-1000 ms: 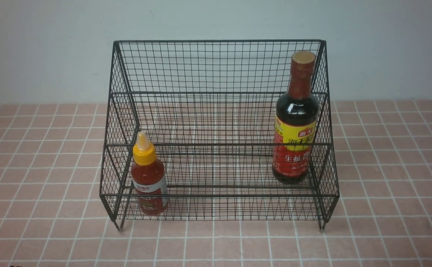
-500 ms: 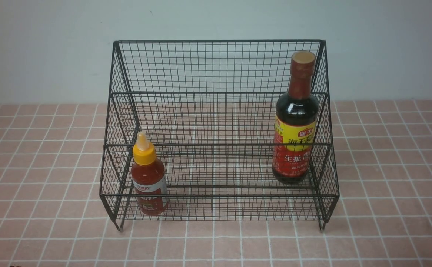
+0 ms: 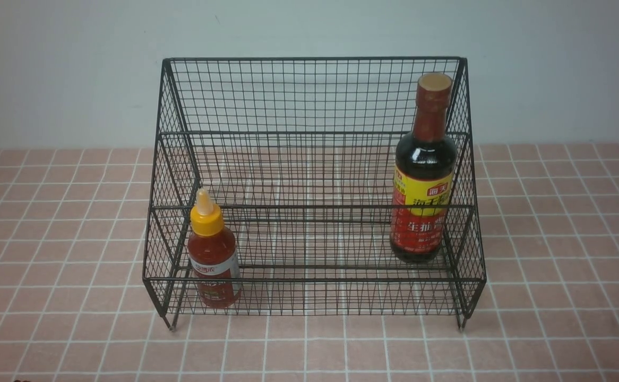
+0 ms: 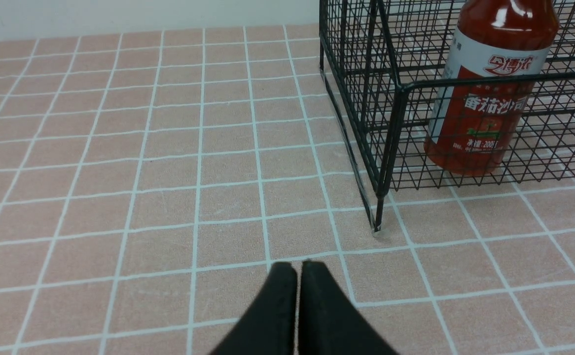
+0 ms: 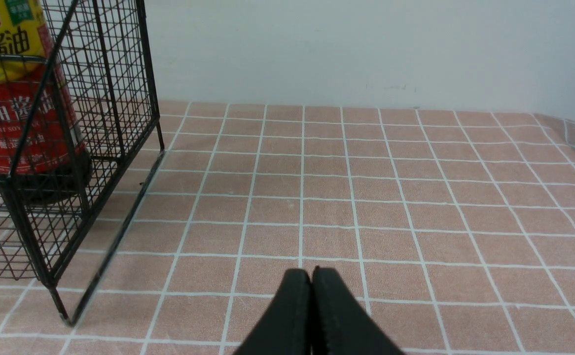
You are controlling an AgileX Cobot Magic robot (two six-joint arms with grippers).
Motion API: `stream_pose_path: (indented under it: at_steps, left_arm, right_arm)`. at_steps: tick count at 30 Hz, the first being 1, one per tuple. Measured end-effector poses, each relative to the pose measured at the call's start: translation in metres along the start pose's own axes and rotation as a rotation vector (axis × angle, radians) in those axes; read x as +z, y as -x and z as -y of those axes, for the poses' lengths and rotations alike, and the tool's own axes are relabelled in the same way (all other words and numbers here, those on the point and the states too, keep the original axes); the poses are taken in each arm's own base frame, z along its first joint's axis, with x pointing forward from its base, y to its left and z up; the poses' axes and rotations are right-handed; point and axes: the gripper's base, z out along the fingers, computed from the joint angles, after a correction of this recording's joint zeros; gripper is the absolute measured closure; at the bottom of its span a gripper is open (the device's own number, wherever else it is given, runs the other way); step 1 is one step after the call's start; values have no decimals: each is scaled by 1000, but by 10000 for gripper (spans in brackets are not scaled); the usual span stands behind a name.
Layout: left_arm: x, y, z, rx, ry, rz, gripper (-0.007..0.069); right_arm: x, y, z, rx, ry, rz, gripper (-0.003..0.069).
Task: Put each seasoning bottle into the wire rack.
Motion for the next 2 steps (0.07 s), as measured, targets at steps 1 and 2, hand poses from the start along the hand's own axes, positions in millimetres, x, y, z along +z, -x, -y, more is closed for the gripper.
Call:
stream_pose_path:
  at_steps: [1,2]
  left_arm:
    - [0,0,0,0,0,0,631]
    - [0,0,0,0,0,0,631]
  right_arm:
    - [0,0,0,0,0,0,672]
    - [0,0,0,0,0,0,672]
